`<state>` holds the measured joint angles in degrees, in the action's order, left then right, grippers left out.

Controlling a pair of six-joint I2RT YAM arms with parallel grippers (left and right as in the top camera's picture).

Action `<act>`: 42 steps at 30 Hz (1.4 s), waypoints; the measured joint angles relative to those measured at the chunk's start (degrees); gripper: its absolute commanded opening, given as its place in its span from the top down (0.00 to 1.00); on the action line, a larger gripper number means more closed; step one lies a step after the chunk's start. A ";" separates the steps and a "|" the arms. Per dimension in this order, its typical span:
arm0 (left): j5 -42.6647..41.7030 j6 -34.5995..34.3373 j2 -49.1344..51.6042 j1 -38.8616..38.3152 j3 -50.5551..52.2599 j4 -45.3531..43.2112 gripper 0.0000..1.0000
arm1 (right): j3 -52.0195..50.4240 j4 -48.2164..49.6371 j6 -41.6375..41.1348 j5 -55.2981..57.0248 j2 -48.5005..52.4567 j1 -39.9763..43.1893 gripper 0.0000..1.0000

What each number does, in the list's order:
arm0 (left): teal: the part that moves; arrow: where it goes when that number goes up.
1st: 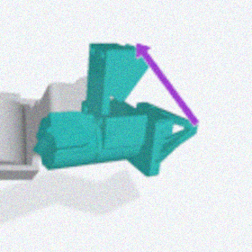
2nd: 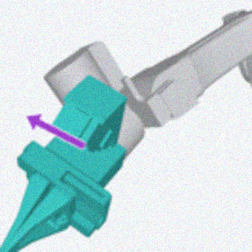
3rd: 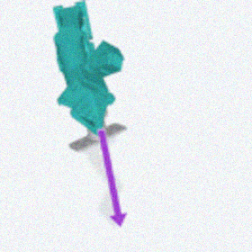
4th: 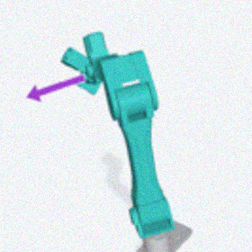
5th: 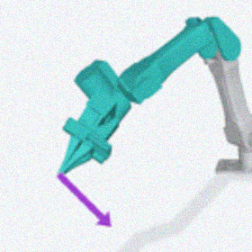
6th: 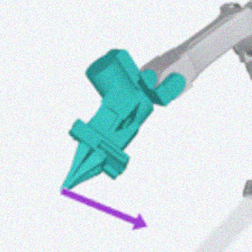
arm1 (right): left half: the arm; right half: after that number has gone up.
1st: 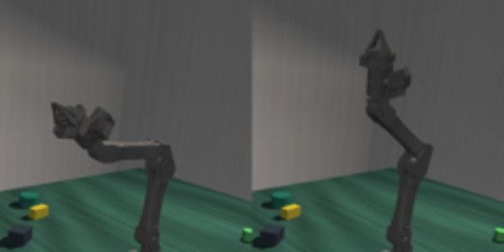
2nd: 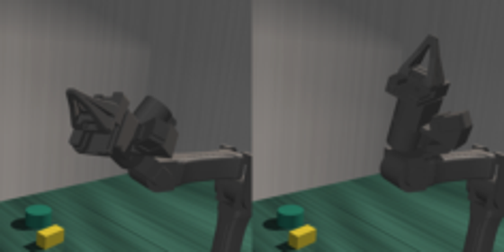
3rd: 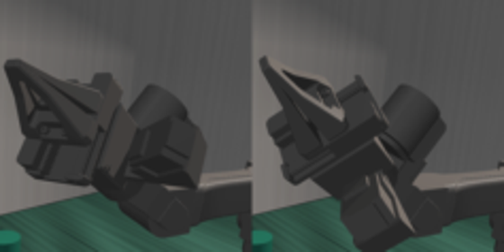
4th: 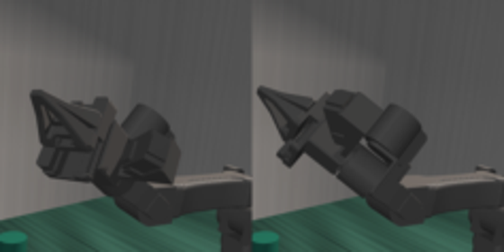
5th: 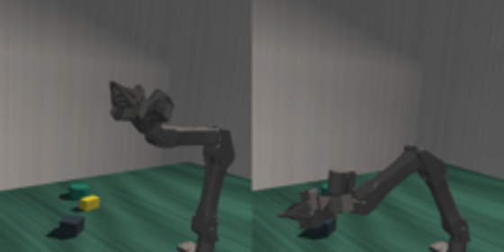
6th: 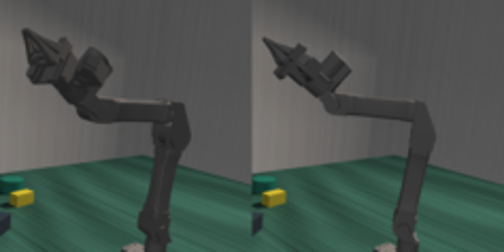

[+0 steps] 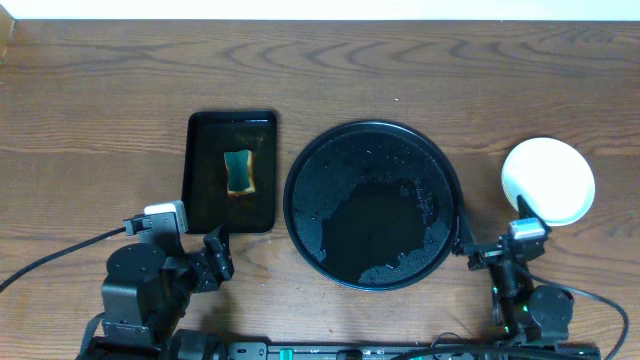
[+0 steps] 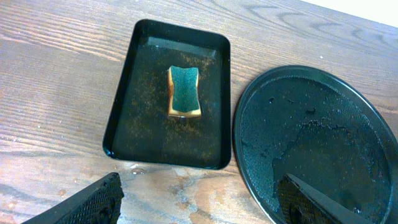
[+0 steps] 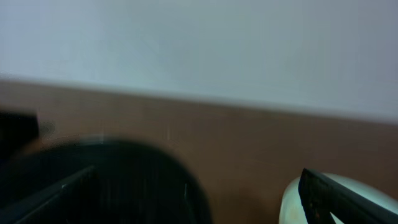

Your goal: Clean dirty plates on tray and stack at the side

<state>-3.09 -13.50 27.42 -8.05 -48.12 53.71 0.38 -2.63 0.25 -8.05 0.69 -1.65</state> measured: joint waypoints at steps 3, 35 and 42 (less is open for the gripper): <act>0.00 0.00 0.00 0.00 0.00 0.00 0.20 | 0.00 -0.66 0.04 0.04 -0.02 0.00 0.01; 0.00 0.00 0.00 0.00 0.00 0.07 0.20 | 0.00 -0.70 0.07 0.04 -0.02 0.00 0.01; 0.07 0.28 -2.99 1.51 2.43 0.87 0.20 | 0.00 -0.72 0.07 0.04 -0.02 0.00 0.01</act>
<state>-3.03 -13.21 24.43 -6.55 -45.69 54.59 0.38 -3.36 0.32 -8.01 0.67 -1.65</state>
